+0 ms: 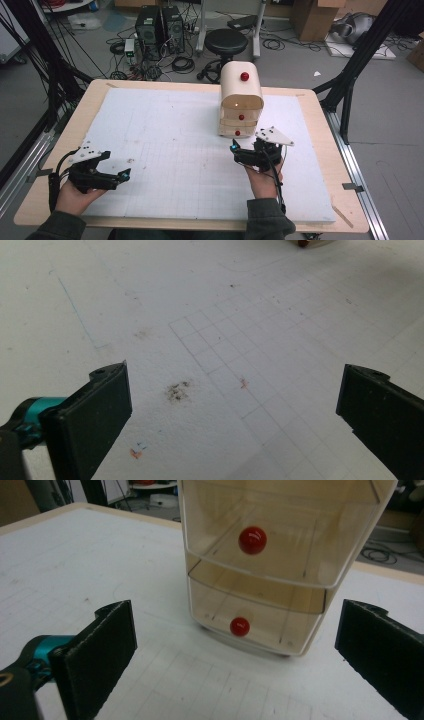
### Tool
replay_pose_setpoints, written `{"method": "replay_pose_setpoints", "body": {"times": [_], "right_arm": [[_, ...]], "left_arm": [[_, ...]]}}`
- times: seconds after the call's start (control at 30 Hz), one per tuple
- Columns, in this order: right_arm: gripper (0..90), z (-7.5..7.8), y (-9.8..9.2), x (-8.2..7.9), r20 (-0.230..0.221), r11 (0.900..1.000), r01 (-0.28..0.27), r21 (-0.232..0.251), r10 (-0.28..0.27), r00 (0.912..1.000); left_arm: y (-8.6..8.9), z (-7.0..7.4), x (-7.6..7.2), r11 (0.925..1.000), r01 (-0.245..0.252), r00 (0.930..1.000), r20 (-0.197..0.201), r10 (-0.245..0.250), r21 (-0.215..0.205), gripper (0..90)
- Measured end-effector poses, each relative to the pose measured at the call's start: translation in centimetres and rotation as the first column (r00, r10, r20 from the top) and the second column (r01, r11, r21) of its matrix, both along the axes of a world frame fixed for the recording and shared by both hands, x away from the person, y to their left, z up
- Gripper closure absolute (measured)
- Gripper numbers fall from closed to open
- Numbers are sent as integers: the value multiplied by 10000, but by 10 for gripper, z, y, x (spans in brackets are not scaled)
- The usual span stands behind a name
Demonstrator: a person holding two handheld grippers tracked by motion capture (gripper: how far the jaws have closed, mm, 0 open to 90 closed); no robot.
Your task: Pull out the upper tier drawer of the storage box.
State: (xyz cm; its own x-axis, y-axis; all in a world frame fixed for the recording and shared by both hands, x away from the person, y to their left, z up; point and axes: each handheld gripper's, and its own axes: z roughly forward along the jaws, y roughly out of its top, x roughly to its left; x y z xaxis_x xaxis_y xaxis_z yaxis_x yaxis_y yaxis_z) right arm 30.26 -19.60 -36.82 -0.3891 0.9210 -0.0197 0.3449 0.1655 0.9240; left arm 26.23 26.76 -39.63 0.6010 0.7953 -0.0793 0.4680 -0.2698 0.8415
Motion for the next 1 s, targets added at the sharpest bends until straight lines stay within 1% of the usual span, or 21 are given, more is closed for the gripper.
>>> {"method": "replay_pose_setpoints", "body": {"times": [0.03,0.07,0.1,0.13,0.17,0.2,0.23,0.3,0.33,0.37,0.4,0.43,0.5,0.6,0.63,0.73,0.83,0.87,0.9,0.97,1.0], "right_arm": [[54,1,3,3,259,10000,43,11,-43,9997],[54,1,3,3,259,10000,43,11,-43,9997],[54,2,5,5,428,9998,80,156,-87,9990],[54,2,5,5,428,9998,80,156,-87,9990],[55,2,8,7,573,9995,278,180,-288,9979],[55,2,8,7,573,9995,278,180,-288,9979],[107,1,11,10,682,9989,388,278,-406,9968],[177,1,13,12,714,9989,269,377,-296,9970],[177,1,13,12,714,9989,269,377,-296,9970],[192,-1,17,14,810,9976,642,266,-662,9945],[192,-1,17,14,810,9976,642,266,-662,9945],[219,-1,18,15,793,9970,707,302,-729,9942],[257,-2,20,18,884,9936,1066,362,-1095,9901],[284,-3,22,20,908,9912,1248,444,-1285,9876],[317,-3,25,21,961,9888,1445,367,-1474,9844],[341,-3,28,22,1010,9882,1510,272,-1530,9830],[410,-3,31,25,1024,9838,1786,171,-1795,9784],[410,-3,31,25,1024,9838,1786,171,-1795,9784],[446,-4,32,26,1055,9830,1827,180,-1835,9773],[458,-4,32,27,1052,9826,1851,120,-1854,9770],[491,-5,33,28,1027,9796,2007,77,-2004,9743]], "left_arm": [[0,0,0,10000,1,10000,5,-1,14,18],[0,0,0,10000,1,10000,13,-1,12,18],[0,0,0,10000,3,10000,15,-3,17,18],[0,0,0,10000,-8,10000,17,8,18,18],[0,0,0,10000,-4,10000,15,4,16,18],[0,0,0,10000,13,10000,11,-13,26,18],[-1,0,0,10000,2,10000,9,-2,14,18],[-1,0,0,10000,5,10000,8,-5,16,18],[-1,0,0,10000,8,10000,-2,-8,37,18],[-1,0,0,10000,20,10000,-18,-20,18,18],[-1,-1,0,10000,22,10000,-20,-22,28,18],[-1,-1,0,10000,13,10000,-24,-13,31,18],[-1,-1,0,10000,29,10000,-29,-29,48,18],[-1,-1,0,10000,28,10000,-30,-28,40,18],[-1,-1,0,10000,21,10000,-33,-21,35,18],[-1,-1,1,10000,37,10000,-38,-37,57,18],[-1,-1,1,10000,19,10000,-33,-19,28,18],[-1,-1,1,10000,19,10000,-33,-19,28,18],[-1,-2,1,10000,21,10000,-37,-21,24,19],[-1,-2,1,10000,29,10000,-40,-29,40,19],[-1,-2,1,10000,9,10000,-51,-9,26,18]]}}
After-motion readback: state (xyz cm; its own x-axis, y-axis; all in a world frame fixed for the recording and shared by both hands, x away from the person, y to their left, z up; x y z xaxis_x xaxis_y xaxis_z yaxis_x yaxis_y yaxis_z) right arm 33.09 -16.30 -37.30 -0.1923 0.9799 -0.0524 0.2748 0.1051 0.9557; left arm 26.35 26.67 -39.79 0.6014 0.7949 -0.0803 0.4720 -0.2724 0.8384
